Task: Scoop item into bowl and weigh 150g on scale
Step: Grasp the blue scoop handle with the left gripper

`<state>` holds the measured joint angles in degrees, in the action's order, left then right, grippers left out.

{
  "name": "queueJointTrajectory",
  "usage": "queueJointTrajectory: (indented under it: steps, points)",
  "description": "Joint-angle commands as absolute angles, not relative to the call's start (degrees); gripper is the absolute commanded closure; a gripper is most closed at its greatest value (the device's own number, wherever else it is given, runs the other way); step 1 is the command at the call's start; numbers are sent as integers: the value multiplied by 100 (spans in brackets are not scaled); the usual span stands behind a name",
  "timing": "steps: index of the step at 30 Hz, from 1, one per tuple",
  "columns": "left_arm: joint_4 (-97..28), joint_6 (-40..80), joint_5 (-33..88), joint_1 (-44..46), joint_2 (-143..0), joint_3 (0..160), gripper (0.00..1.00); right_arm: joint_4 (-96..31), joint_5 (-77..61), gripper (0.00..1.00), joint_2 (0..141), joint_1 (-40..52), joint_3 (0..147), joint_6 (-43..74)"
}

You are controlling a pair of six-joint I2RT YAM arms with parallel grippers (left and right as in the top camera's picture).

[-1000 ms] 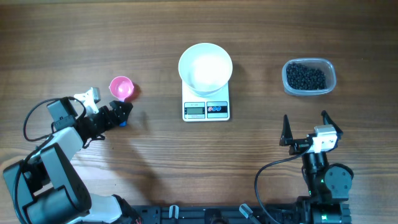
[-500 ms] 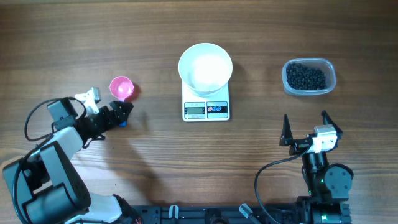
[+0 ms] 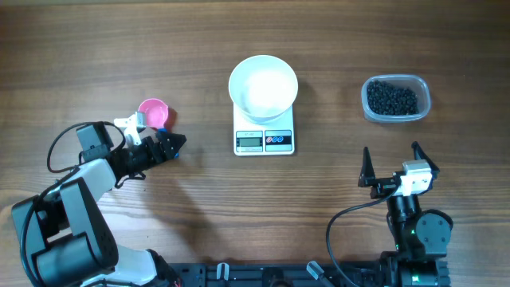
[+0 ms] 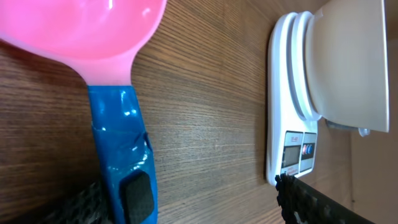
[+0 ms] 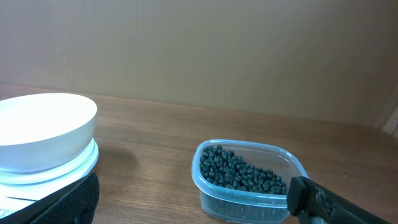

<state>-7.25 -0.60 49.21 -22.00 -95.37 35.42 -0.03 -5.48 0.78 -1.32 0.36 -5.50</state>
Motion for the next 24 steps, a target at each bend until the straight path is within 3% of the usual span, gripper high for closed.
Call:
queueJointTrajectory:
  steps: [1,7,15,20,24]
  points:
    - [-703,-60,4265,-2174,-9644,3459,11,12,-469,0,54,-145,30,-602]
    - [-504,1345,2646,-2174,-9644,3459,0,12,-469,0,54,-145,30,-602]
    - [329,1699,3863,-2156,-9644,3459,1,12,-471,0,54,-145,30,-600]
    - [180,1673,3879,-1935,-9644,3457,8,12,-469,1,54,-145,30,-600]
    - [211,1678,3719,-1476,-9644,3457,4,12,-469,0,54,-145,30,-600]
